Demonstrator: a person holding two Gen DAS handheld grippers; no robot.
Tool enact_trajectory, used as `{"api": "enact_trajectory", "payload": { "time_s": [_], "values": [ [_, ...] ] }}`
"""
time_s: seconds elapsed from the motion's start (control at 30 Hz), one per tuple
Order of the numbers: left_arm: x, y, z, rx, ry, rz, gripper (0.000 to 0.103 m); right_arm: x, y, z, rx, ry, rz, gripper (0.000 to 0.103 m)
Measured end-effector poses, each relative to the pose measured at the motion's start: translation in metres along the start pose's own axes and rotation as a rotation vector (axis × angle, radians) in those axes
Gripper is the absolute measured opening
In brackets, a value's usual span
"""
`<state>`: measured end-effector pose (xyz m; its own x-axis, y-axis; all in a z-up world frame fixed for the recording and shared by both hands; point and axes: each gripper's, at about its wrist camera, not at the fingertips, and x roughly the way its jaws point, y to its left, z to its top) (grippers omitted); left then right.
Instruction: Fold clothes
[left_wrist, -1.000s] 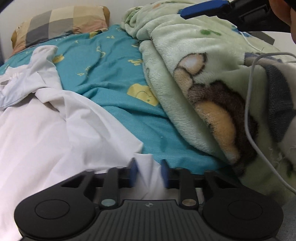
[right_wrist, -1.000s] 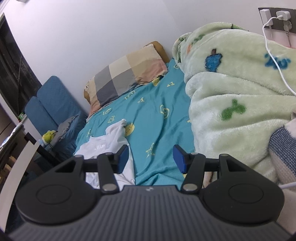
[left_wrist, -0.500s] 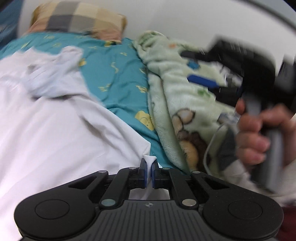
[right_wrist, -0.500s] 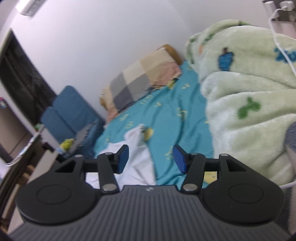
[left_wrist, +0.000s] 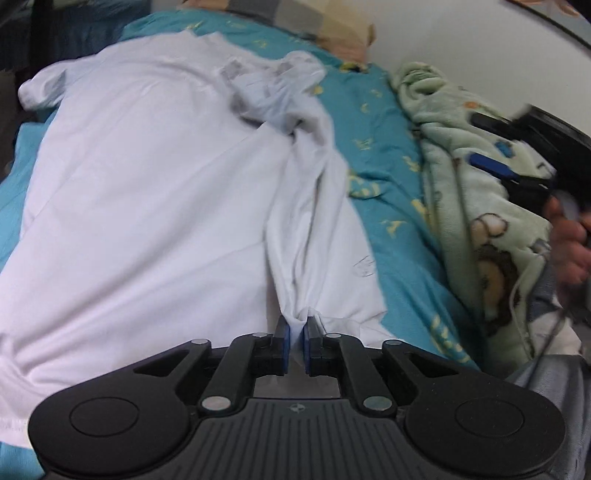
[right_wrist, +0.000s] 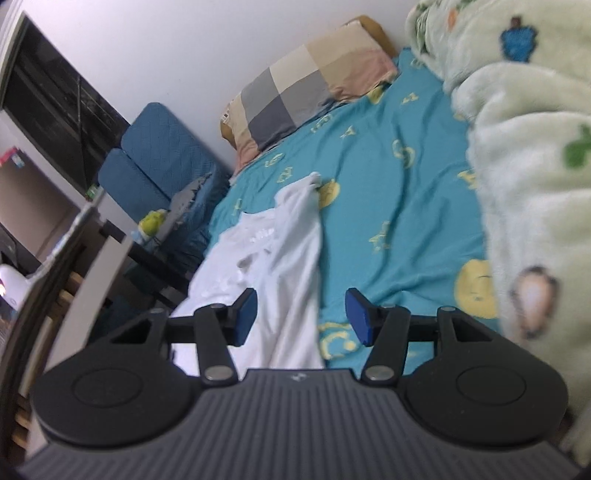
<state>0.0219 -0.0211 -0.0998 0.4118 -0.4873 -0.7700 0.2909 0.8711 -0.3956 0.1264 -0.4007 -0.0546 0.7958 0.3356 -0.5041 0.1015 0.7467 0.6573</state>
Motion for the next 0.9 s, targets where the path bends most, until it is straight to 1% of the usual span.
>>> {"api": "enact_trajectory", "payload": {
  "time_s": [0.03,0.07,0.1,0.13,0.2,0.27,0.33,0.4,0.5,0.6,0.7,0.77,0.8,0.83,0.9],
  "values": [
    [-0.004,-0.003,0.001,0.019,-0.019,-0.001,0.023,0.009,0.0,0.006,0.025,-0.001,0.019,0.056],
    [-0.009,-0.007,0.0,0.044,-0.045,-0.004,0.026,0.019,0.001,0.011,0.047,0.001,0.03,0.056],
    [-0.015,-0.011,-0.001,0.071,-0.076,-0.012,0.031,0.029,0.001,0.016,0.067,0.005,0.04,0.056],
    [-0.018,-0.016,-0.002,0.097,-0.101,-0.02,0.034,0.04,0.004,0.022,0.07,0.013,0.042,0.056],
    [-0.021,-0.027,-0.002,0.146,-0.141,-0.037,0.036,0.067,0.012,0.032,0.034,0.032,0.035,0.056],
    [-0.018,-0.032,-0.003,0.165,-0.163,-0.052,0.039,0.096,0.02,0.042,-0.016,0.052,0.016,0.056],
    [-0.008,-0.032,-0.003,0.15,-0.157,-0.069,0.04,0.126,0.027,0.053,-0.069,0.063,-0.018,0.056],
    [0.007,-0.028,-0.004,0.132,-0.122,-0.079,0.04,0.155,0.03,0.066,-0.099,0.048,-0.035,0.056],
    [0.032,-0.021,-0.006,0.146,-0.057,-0.075,0.04,0.203,0.02,0.083,-0.072,0.058,-0.035,0.056],
    [0.056,-0.013,-0.005,0.143,0.007,-0.087,0.035,0.254,0.011,0.095,-0.063,0.093,-0.051,0.056],
    [0.072,-0.007,-0.006,0.157,0.058,-0.101,0.005,0.297,0.001,0.101,-0.077,0.1,-0.111,0.055],
    [0.077,-0.005,-0.006,0.166,0.07,-0.116,0.002,0.321,-0.005,0.101,-0.087,0.132,-0.114,0.043],
    [0.077,-0.005,-0.006,0.173,0.069,-0.127,0.001,0.328,-0.005,0.101,-0.11,0.136,-0.124,0.019],
    [0.077,-0.005,-0.006,0.177,0.069,-0.142,0.001,0.332,-0.003,0.101,-0.14,0.126,-0.148,0.011],
    [0.076,-0.006,-0.006,0.18,0.068,-0.186,0.001,0.333,0.003,0.103,-0.187,0.08,-0.18,0.008]
  ]
}}
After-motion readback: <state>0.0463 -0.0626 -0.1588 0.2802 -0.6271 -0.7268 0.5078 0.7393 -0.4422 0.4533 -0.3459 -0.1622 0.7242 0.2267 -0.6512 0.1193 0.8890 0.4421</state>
